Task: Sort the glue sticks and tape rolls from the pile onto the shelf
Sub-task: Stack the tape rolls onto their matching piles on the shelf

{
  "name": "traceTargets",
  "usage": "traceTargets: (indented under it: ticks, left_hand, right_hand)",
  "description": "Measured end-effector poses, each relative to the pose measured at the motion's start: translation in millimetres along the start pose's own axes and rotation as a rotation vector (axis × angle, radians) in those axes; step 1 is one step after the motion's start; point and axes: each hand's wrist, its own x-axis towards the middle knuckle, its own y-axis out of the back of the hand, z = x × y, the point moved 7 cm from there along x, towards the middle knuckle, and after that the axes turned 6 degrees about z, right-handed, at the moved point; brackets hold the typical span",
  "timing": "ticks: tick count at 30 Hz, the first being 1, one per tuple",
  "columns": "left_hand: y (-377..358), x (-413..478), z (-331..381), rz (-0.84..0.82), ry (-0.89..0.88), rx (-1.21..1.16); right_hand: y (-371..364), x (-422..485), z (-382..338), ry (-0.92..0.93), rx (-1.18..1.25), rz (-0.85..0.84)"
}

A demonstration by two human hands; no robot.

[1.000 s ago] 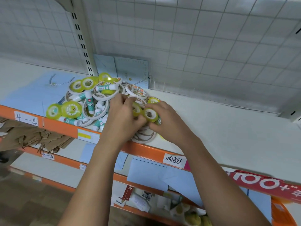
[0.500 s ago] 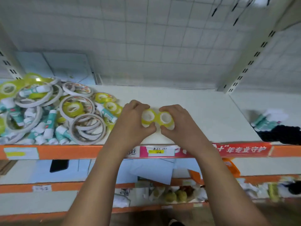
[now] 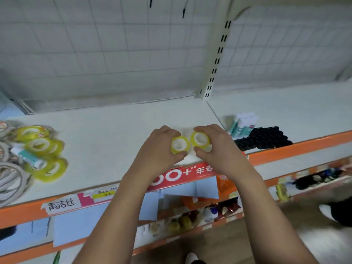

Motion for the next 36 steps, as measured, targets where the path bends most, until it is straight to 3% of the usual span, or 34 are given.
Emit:
traceTargets:
  ticks: [11,23,36]
  left_hand:
    - [-70,39,33,-0.068,0.064,0.059]
    - [-50,18,2,-0.005,0.207,0.145]
    - [-65,29,31,0.015,0.149,0.200]
  right_hand:
    - [24,23,56,0.083,0.025,-0.036]
    - [-14,27,51,0.188,0.038,-0.291]
    - [-8,29,69,0.114,0.036,-0.253]
